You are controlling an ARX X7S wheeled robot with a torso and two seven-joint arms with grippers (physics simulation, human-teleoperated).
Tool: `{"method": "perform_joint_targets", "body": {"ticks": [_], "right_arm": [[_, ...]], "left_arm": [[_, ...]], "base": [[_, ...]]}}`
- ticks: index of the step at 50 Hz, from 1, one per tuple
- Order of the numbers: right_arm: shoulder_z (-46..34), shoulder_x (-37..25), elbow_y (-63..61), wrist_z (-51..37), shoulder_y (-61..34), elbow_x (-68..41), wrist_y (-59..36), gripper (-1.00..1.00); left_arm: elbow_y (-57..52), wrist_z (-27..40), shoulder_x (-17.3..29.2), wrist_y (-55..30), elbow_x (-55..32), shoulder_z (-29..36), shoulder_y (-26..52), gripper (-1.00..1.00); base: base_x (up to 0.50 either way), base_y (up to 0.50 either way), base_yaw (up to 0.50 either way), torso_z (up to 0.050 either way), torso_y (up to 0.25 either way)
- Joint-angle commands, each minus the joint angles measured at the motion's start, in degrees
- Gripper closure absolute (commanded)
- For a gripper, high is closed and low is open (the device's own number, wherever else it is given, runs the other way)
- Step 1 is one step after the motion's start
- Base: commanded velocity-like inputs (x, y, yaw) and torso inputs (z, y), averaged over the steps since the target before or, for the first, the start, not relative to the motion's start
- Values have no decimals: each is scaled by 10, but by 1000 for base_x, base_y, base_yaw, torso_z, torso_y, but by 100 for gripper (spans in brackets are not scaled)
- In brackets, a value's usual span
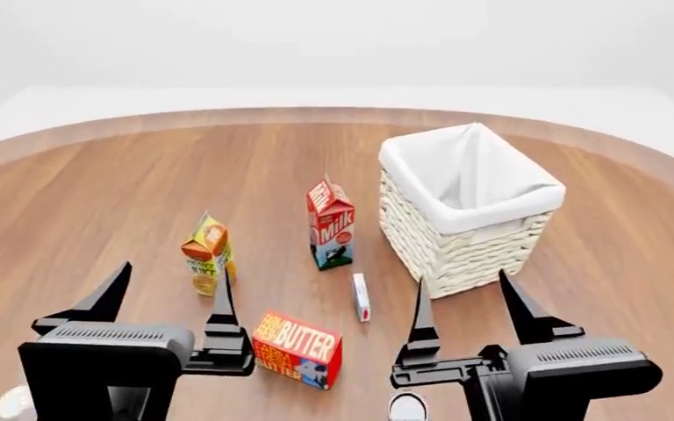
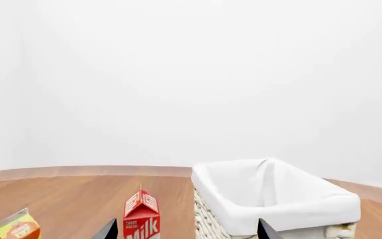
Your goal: Pick up the cream cheese box and the butter, and put them in the basket.
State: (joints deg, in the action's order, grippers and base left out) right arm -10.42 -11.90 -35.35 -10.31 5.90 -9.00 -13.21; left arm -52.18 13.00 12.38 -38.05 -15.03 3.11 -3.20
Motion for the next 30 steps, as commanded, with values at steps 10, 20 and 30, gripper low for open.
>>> {"method": "perform_joint_targets", "body": {"ticks": [10, 20, 30], "right_arm": [[-4, -11, 3, -9, -1, -19, 10, -100], [-17, -18, 1, -18, -1, -3, 12, -100], [-16, -19, 2, -28, -7, -13, 3, -100]], "left_arm": [[-5, 8, 7, 1, -10, -1, -1, -100], [-6, 12, 10, 0, -15, 0, -1, -100], [-2, 15, 14, 6, -13, 8, -3, -100]], "base": [[457, 0, 0, 0, 0], [0, 0, 0, 0, 1], [0, 337, 0, 0, 0]]}}
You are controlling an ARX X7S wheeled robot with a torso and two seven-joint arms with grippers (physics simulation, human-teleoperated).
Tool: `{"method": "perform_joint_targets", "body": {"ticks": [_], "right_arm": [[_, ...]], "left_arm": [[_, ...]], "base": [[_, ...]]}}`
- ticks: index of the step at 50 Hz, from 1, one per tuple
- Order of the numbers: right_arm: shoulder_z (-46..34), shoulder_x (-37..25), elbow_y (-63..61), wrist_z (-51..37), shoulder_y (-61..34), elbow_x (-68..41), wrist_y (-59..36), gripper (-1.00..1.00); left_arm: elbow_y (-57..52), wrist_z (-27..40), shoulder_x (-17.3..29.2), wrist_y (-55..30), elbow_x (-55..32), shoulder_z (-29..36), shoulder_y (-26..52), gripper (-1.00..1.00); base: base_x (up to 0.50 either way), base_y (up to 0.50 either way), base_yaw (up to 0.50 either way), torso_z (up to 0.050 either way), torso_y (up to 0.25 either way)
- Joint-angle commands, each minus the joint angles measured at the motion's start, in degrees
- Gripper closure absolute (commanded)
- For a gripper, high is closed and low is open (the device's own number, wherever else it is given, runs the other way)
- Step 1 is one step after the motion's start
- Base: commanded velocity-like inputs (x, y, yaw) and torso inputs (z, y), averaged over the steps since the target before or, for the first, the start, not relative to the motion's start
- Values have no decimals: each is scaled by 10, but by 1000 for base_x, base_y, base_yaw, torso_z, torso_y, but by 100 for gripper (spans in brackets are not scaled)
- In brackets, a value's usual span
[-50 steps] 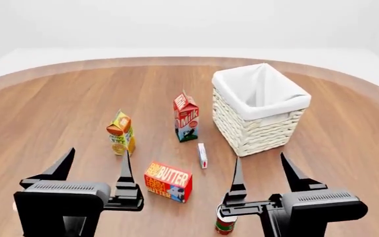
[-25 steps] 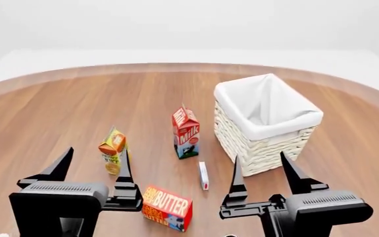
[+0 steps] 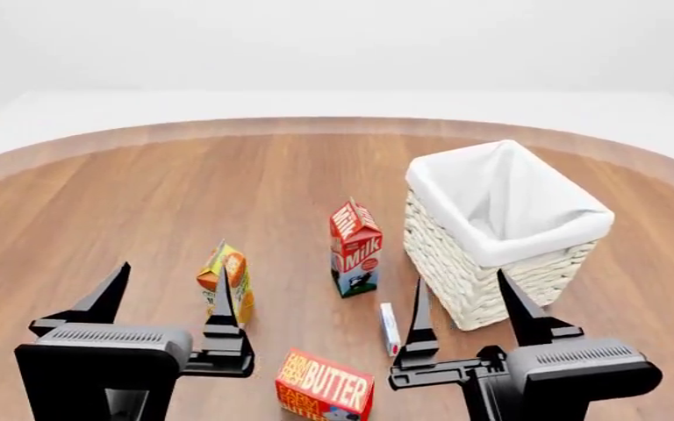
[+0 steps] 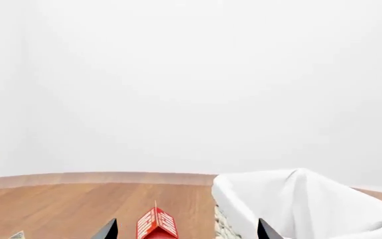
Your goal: Pick up the cream cheese box and the butter, and put them in the basket.
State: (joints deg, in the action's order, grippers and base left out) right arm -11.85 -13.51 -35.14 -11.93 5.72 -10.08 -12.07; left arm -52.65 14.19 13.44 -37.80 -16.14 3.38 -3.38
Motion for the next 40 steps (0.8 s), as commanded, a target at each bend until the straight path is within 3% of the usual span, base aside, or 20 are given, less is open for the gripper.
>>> {"method": "perform_joint_targets", "body": {"ticks": [1, 10, 17, 22, 30, 40], "right_arm": [[-5, -4, -1, -16, -7, 6, -14, -100], [-8, -9, -4, -12, -2, -3, 12, -100], [-11, -12, -5, -15, -4, -8, 9, -100], [-16, -14, -6, -22, -8, 1, 1, -100], [-19, -20, -10, -28, -8, 7, 1, -100], [-22, -24, -15, -36, -10, 8, -13, -100]], "left_arm": [[1, 4, 3, 3, -3, 5, -1, -100], [-18, 10, 6, -13, -17, -3, 3, -100], [-48, 16, 11, -33, -37, -14, 8, -100], [-64, 25, 19, -52, -48, -20, 14, -100], [-66, 33, 27, -46, -69, -29, 13, -100], [-56, 38, 35, -30, -72, -23, 9, -100]], "base": [[0, 0, 0, 0, 0], [7, 0, 0, 0, 0], [487, 0, 0, 0, 0], [48, 0, 0, 0, 0], [4, 0, 0, 0, 0], [285, 0, 0, 0, 1]]}}
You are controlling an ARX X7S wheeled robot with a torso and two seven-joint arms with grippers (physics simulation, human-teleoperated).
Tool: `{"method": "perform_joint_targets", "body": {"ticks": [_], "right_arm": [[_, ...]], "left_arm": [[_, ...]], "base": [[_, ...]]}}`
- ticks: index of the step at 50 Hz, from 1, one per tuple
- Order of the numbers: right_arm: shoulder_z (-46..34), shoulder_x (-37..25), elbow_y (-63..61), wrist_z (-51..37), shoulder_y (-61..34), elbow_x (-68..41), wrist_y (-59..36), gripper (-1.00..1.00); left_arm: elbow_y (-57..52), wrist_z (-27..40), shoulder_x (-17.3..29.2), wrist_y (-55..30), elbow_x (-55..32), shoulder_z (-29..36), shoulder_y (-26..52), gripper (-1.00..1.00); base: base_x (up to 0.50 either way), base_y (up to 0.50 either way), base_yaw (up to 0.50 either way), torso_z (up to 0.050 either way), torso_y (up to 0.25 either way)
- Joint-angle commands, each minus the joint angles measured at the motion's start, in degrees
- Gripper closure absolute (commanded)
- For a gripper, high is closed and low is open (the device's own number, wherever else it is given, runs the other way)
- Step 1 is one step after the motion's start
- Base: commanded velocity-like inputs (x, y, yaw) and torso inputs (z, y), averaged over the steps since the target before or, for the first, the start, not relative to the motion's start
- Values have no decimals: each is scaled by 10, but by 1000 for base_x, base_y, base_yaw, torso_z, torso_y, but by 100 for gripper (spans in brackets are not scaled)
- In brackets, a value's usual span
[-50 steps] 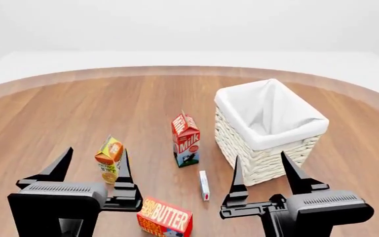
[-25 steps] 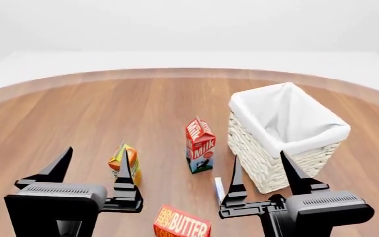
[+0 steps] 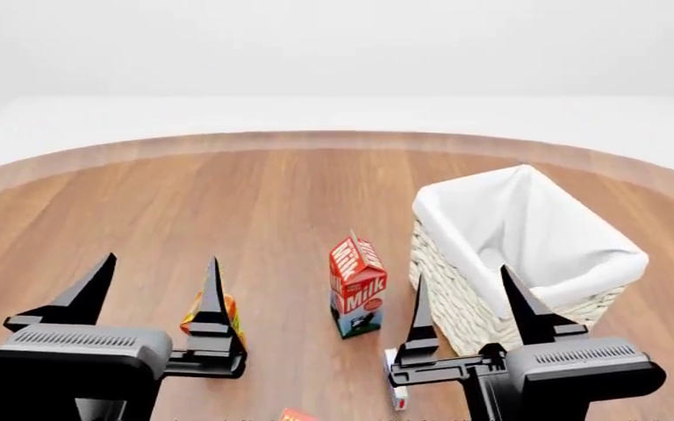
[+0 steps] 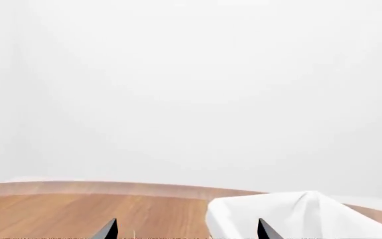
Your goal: Pick up the cream cheese box and the butter, and put them in the basket.
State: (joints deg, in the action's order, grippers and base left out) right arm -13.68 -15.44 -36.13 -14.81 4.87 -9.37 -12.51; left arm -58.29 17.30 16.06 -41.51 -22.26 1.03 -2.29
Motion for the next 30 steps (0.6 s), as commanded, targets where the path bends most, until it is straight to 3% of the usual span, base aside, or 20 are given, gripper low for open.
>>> {"method": "perform_joint_targets", "body": {"ticks": [1, 15, 23, 30], "right_arm": [[-3, -5, -3, -7, -1, -1, -7, -100], [-7, -12, -10, -6, 2, -4, 15, -100], [-8, -13, -6, -11, 4, -6, 14, -100], [-12, -11, -7, -20, -5, -5, -8, -100]], "left_arm": [[2, 7, 9, 10, -11, 2, -3, -100], [13, 28, 27, 29, -22, 16, -2, -100], [9, 46, 40, 31, -37, 21, -1, -100], [9, 58, 51, 35, -49, 25, 0, -100]], "base": [[0, 0, 0, 0, 0], [0, 0, 0, 0, 0], [465, 2, 0, 0, 0], [0, 0, 0, 0, 0]]}}
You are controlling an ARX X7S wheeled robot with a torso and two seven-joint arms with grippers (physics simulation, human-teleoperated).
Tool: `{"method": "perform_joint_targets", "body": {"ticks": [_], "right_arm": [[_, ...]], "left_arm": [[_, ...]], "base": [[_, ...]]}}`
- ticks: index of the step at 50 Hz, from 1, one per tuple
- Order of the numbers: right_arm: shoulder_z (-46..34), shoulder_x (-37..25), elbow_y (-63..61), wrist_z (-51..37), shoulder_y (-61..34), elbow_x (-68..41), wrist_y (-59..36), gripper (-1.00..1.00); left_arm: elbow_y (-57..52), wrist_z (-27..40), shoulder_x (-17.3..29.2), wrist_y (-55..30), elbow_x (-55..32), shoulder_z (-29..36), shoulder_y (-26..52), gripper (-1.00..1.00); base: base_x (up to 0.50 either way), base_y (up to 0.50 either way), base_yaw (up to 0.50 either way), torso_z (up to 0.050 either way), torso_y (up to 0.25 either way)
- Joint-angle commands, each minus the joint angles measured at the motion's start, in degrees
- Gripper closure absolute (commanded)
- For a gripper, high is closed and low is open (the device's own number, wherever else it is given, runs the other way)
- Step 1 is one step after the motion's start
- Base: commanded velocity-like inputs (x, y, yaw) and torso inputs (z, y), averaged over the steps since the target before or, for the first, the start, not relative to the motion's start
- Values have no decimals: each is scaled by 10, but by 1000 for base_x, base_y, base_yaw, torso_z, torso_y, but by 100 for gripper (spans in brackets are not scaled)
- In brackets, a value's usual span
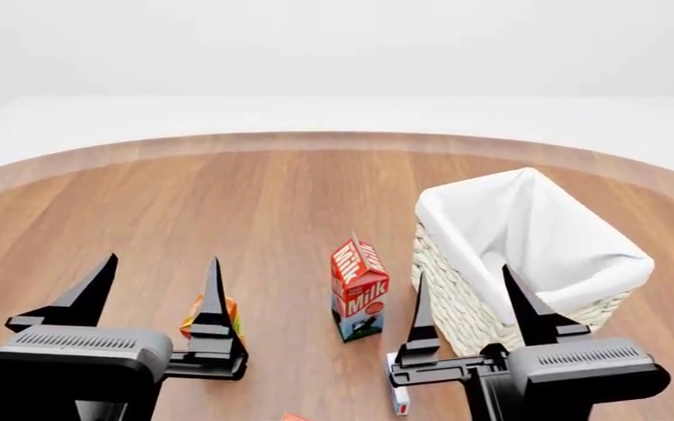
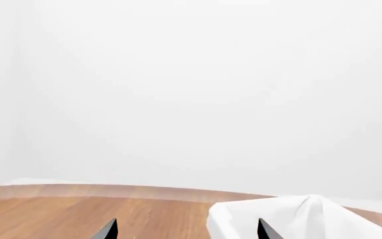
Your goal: Pick up the cream cheese box and the butter, and put them in the basket.
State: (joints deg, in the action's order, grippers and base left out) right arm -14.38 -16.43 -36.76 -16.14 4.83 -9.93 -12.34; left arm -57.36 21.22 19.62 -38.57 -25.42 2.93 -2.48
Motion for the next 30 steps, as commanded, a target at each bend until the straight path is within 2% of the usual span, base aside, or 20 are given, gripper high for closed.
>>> {"method": "perform_joint_targets", "body": {"ticks": [1, 13, 23, 25, 30], "right_arm": [[-5, -1, -2, -8, -5, 0, -11, -100], [-6, -5, -10, -15, -17, -11, -53, -100], [-7, -12, -26, 8, -39, -64, -108, -100], [-3, -11, -29, 4, -42, -69, -117, -100], [13, -19, -39, 22, -58, -119, -147, -100]], "left_arm": [[0, 19, 16, 7, -17, 6, 1, -100], [-3, 28, 25, 5, -31, 4, 5, -100], [2, 34, 32, 8, -39, -1, 9, -100], [-24, 65, 41, -47, -93, -21, 46, -100], [-21, 91, 59, -43, -121, -18, 56, -100]], "base": [[0, 0, 0, 0, 0], [0, 0, 0, 0, 0], [0, 0, 0, 0, 0], [0, 0, 0, 0, 0], [0, 0, 0, 0, 0]]}}
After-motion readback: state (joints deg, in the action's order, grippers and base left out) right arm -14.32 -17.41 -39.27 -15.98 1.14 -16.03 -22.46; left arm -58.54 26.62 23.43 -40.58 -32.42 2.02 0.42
